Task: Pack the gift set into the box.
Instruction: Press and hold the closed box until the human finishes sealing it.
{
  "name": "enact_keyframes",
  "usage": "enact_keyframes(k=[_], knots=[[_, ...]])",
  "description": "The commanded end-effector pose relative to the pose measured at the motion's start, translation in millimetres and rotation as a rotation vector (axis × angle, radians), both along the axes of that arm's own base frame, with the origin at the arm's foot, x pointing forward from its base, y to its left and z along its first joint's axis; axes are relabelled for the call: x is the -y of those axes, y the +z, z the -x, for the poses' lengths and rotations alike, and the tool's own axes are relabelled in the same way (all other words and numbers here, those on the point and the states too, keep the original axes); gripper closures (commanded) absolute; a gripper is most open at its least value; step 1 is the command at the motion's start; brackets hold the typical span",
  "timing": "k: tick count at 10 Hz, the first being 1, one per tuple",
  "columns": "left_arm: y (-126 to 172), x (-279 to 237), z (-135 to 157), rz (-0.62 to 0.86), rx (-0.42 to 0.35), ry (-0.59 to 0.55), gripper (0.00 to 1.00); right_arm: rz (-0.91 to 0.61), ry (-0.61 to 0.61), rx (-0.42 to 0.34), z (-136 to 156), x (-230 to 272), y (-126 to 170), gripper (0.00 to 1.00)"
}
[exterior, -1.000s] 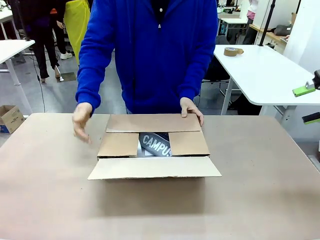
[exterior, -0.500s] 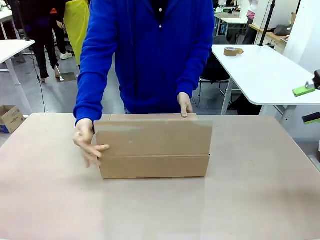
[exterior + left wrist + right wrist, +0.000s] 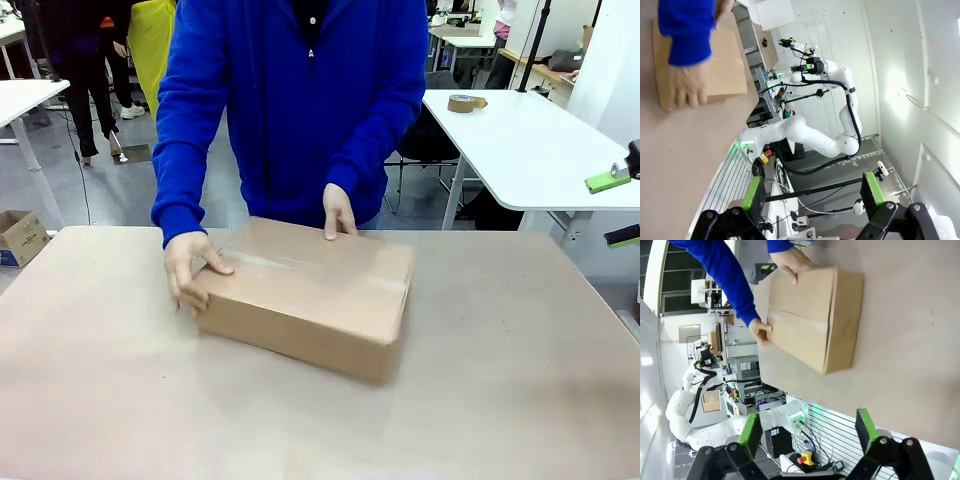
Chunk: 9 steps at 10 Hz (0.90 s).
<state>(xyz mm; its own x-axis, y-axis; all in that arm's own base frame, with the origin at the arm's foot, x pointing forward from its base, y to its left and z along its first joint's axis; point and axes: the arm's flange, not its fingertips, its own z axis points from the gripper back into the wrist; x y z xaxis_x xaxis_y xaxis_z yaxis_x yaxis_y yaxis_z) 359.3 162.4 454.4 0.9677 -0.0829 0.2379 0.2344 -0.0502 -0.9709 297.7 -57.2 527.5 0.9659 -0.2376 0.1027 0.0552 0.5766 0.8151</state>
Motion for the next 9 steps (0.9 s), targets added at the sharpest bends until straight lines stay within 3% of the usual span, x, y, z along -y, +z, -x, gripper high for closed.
enact_keyframes(k=[1,9], knots=[[-1.2,1.6,2.2,-0.002,0.021,-0.001,0.0,-0.021,0.01,0.031,-0.8,0.8,-0.9,0.0],[-1.2,1.6,2.2,-0.002,0.021,-0.001,0.0,-0.021,0.01,0.031,-0.8,0.8,-0.9,0.0]])
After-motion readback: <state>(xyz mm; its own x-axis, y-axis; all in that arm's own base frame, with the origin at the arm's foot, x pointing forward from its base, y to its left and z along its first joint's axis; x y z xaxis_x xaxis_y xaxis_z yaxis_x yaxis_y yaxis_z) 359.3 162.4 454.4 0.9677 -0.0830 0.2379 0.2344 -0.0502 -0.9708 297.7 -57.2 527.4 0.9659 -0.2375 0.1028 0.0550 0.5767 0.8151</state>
